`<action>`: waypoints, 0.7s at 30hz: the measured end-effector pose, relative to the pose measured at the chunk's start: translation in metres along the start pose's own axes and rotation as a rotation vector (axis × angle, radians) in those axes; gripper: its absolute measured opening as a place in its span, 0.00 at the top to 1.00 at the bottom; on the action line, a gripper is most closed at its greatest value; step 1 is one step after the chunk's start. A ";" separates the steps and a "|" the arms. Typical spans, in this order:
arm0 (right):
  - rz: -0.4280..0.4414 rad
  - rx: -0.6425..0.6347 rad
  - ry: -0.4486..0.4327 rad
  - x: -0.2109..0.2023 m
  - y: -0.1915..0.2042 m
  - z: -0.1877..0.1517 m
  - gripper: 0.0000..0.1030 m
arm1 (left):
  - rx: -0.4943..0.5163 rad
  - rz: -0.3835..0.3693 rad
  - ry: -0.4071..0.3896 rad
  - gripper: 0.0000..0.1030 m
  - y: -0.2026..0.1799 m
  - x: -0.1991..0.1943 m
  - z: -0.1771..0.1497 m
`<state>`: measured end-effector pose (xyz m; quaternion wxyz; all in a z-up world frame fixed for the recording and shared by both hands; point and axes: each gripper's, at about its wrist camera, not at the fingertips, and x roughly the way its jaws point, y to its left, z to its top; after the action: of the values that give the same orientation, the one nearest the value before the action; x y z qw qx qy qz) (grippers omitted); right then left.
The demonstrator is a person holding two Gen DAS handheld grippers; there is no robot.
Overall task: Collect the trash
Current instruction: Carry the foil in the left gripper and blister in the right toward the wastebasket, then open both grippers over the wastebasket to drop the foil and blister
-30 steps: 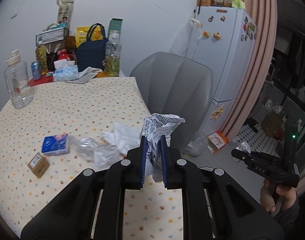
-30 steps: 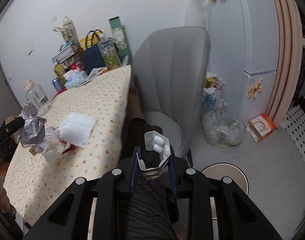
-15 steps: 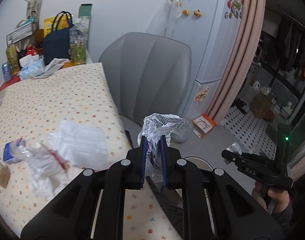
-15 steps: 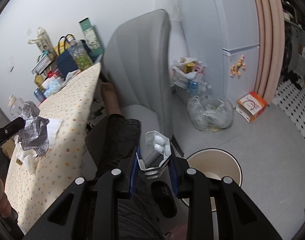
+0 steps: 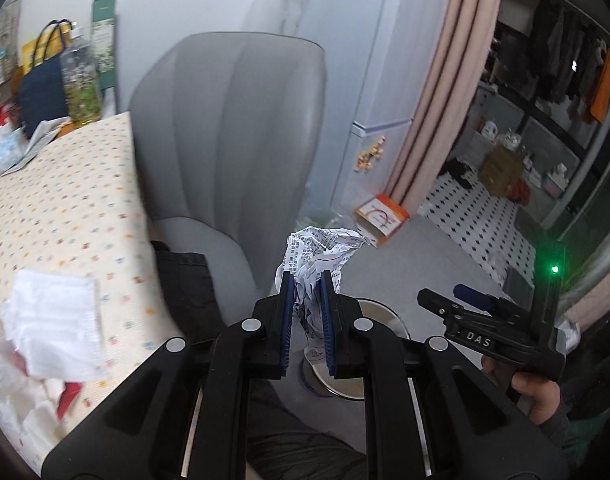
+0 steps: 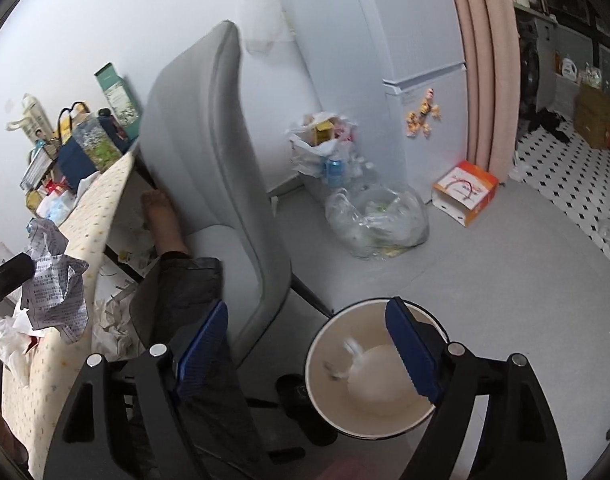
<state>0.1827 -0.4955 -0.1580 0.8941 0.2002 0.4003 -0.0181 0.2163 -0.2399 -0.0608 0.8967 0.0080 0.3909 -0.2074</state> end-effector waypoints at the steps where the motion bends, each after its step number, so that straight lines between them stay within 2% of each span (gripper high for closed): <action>1: 0.001 0.016 0.002 0.000 -0.006 0.001 0.23 | 0.007 -0.007 0.008 0.87 -0.004 0.004 0.001; 8: -0.052 0.083 -0.002 -0.014 -0.051 -0.009 0.20 | 0.075 -0.059 0.059 0.87 -0.041 0.037 0.009; 17: -0.127 0.185 -0.056 -0.040 -0.102 -0.013 0.20 | 0.160 -0.158 0.151 0.85 -0.099 0.082 0.007; 18: -0.131 0.195 -0.062 -0.042 -0.106 -0.012 0.20 | 0.176 -0.165 0.163 0.81 -0.103 0.088 0.007; 19: -0.135 0.199 -0.066 -0.044 -0.107 -0.012 0.20 | 0.196 -0.164 0.176 0.60 -0.110 0.095 0.005; 20: -0.138 0.201 -0.068 -0.044 -0.109 -0.012 0.20 | 0.205 -0.159 0.181 0.46 -0.114 0.100 0.005; 21: -0.141 0.201 -0.069 -0.045 -0.111 -0.012 0.20 | 0.205 -0.156 0.173 0.24 -0.115 0.101 0.004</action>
<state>0.1220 -0.5983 -0.1707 0.8793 0.2595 0.3783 -0.1278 0.2366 -0.3824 -0.1119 0.8352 0.0871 0.4429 -0.3140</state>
